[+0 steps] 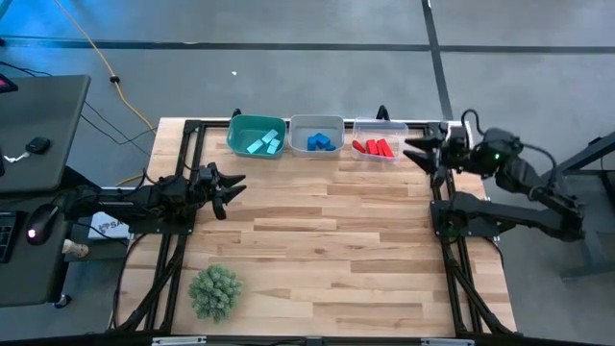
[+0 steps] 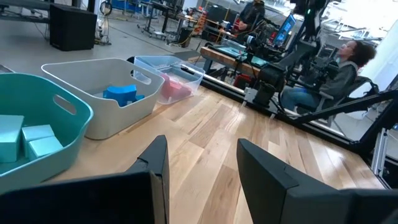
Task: Sort & place blocks by color
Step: Return to Home Position
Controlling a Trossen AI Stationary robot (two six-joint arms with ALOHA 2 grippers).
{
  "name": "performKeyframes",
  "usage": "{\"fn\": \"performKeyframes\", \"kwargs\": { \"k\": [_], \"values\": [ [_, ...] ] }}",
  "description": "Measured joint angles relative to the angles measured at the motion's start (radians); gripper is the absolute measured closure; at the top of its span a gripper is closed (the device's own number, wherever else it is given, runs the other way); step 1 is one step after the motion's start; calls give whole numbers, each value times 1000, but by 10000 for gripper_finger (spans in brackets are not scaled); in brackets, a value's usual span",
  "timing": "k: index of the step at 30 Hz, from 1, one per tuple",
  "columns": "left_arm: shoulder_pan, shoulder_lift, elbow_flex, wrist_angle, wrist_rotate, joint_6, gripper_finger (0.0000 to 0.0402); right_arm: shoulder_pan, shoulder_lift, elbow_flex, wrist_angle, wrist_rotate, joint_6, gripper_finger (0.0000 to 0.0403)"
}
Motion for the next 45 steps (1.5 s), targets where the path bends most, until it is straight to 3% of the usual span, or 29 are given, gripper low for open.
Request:
{"fn": "performKeyframes", "kwargs": {
  "k": [10, 22, 36, 45],
  "values": [
    [0, 0, 0, 0, 0, 0, 289, 112, -257, -320, 64, 11, 88, 237],
    [0, 0, 0, 0, 0, 0, 289, 216, -462, -490, 67, 9, 160, 237],
    [0, 1, 0, 0, 0, 0, 289, 302, -458, -668, 172, 40, 232, 237],
    [0, 1, 0, 0, 0, 0, 289, 308, -456, -700, 181, 194, 274, 237]
  ]
}}
